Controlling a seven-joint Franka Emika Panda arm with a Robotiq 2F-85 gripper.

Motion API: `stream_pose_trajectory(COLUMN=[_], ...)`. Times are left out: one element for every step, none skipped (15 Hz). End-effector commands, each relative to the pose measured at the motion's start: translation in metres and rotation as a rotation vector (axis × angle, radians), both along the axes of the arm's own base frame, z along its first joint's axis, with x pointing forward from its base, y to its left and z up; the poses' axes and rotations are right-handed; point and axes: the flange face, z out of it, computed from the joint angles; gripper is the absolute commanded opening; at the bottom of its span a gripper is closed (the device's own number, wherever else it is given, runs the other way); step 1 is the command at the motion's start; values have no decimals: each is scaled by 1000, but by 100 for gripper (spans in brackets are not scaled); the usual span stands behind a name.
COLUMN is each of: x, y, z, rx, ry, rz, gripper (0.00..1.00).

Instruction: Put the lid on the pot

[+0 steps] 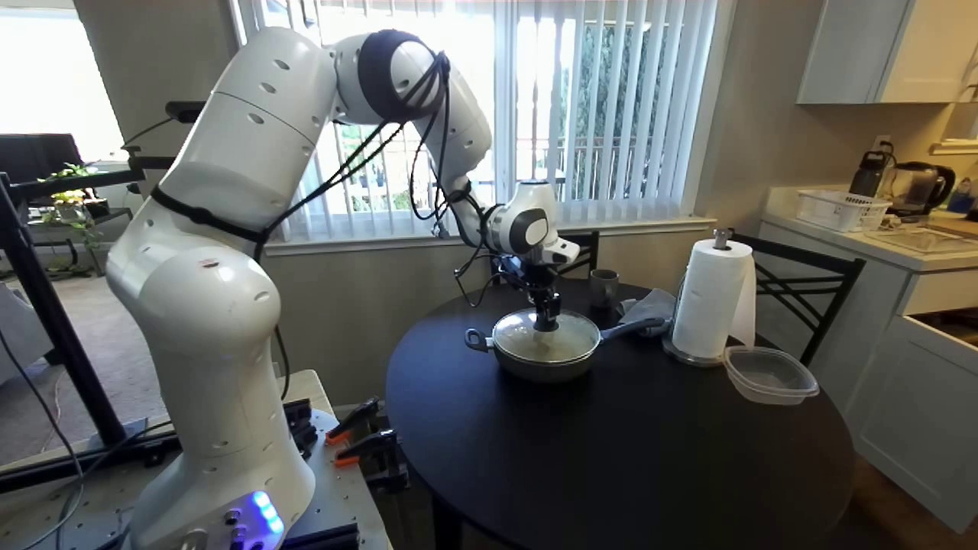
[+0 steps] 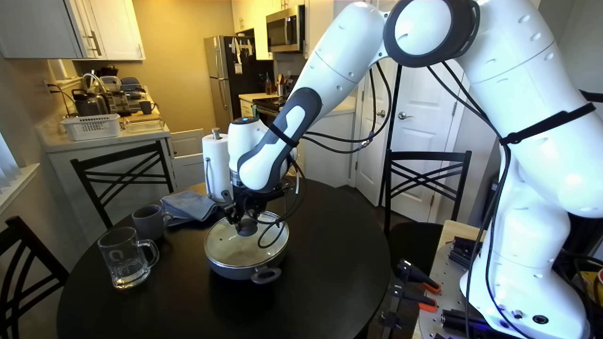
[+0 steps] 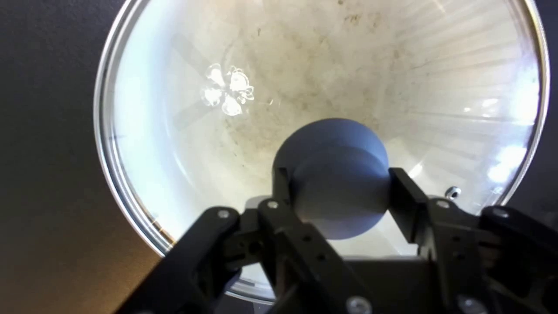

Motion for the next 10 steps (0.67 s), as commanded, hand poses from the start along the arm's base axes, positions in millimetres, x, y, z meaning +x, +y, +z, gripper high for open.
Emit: stream_pose_trajectory(x=[-13,-13,-13,-15,-17,-20,-23,-26,-28,-30], y=[-3,-5,-7,-7,-7,-6,-4,-3,-3,-3], z=[13,13,15,17,21,25,29,33,37,40], rx=[-4,-7,-7,-9,-13,-18,-25,-29,-35,-39], ry=[-4,-5,-6,-6,-9,-13,-16,-17,-20,-20], rz=[27,27,27,25,24,21,23,30,37,44], gripper=[83,88,95,98,100,100,100,100,100,100])
